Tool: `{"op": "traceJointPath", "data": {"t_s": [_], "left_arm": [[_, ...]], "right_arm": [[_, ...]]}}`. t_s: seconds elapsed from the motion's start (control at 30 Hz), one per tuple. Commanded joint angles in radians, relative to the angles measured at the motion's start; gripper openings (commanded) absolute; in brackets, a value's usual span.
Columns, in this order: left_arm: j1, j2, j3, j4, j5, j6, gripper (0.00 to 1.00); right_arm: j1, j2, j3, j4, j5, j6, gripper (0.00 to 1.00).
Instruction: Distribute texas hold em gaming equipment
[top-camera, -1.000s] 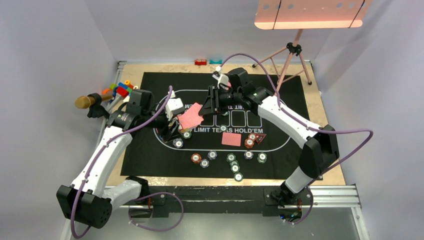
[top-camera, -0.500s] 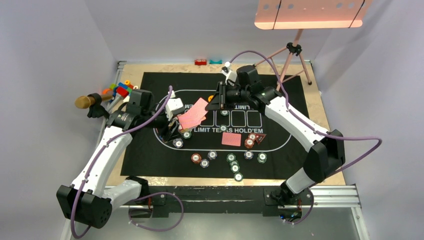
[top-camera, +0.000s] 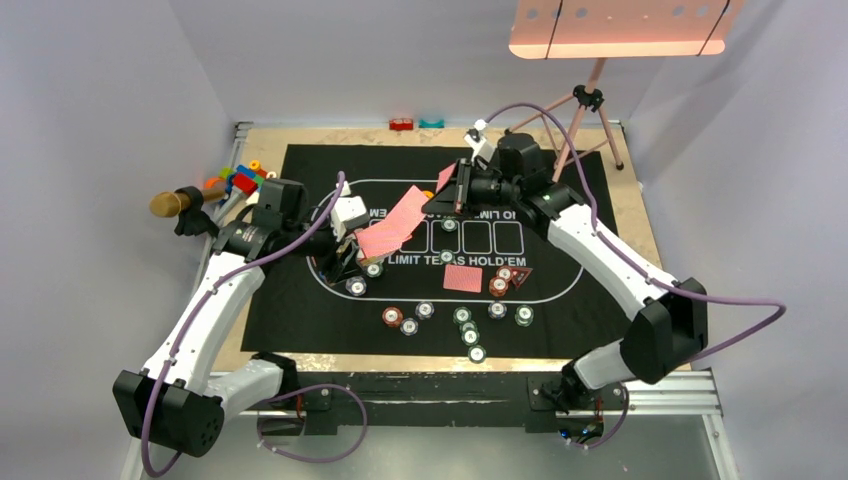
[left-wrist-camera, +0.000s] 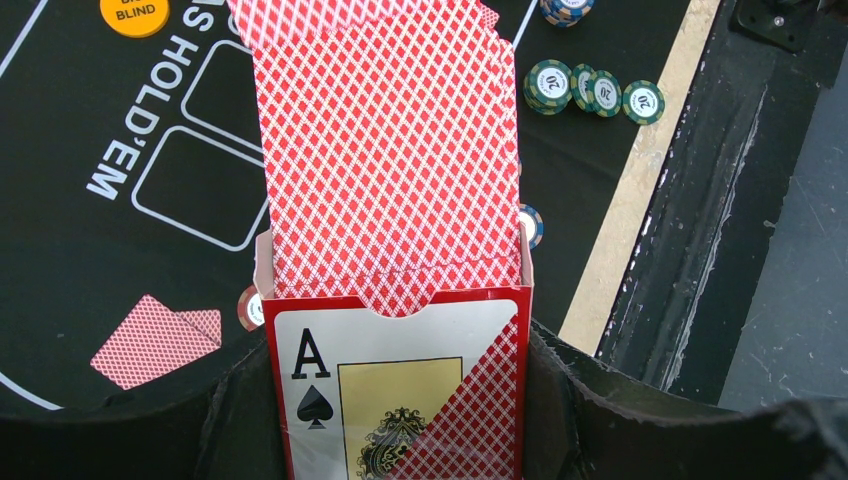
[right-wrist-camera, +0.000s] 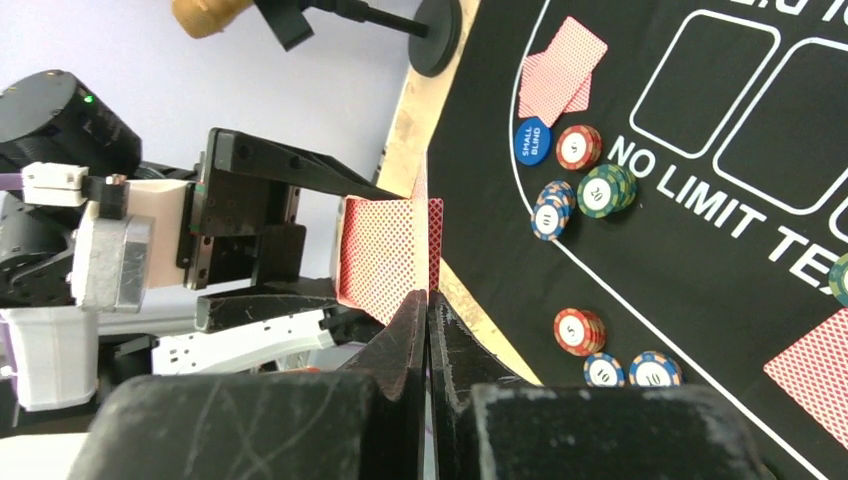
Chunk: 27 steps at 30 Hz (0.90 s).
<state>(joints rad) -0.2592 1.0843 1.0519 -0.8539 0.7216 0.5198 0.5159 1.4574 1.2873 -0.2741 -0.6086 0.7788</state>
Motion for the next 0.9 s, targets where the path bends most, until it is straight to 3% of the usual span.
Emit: {"op": "traceJointPath", "data": {"t_s": [0.0, 0.1, 0.27, 0.57, 0.87], "left_arm": [[0.008, -0.024, 0.019, 0.026, 0.04, 0.026, 0.0], [0.008, -0.026, 0.019, 0.026, 0.039, 0.026, 0.0], [0.008, -0.029, 0.019, 0.026, 0.039, 0.028, 0.0], [0.008, -0.032, 0.025, 0.023, 0.048, 0.023, 0.0], [0.008, -0.03, 0.037, 0.017, 0.053, 0.017, 0.0]], "right_arm": [[-0.058, -0.068, -0.085, 0.199, -0.115, 0.147, 0.0], [-0.104, -0.106, -0.131, 0.26, -0.145, 0.197, 0.0], [-0.171, -0.157, -0.148, 0.087, -0.125, 0.068, 0.0], [-0.253, -0.239, -0.389, -0.041, -0.073, -0.068, 0.0], [-0.251, -0.135, -0.552, 0.135, 0.005, -0.075, 0.0]]}}
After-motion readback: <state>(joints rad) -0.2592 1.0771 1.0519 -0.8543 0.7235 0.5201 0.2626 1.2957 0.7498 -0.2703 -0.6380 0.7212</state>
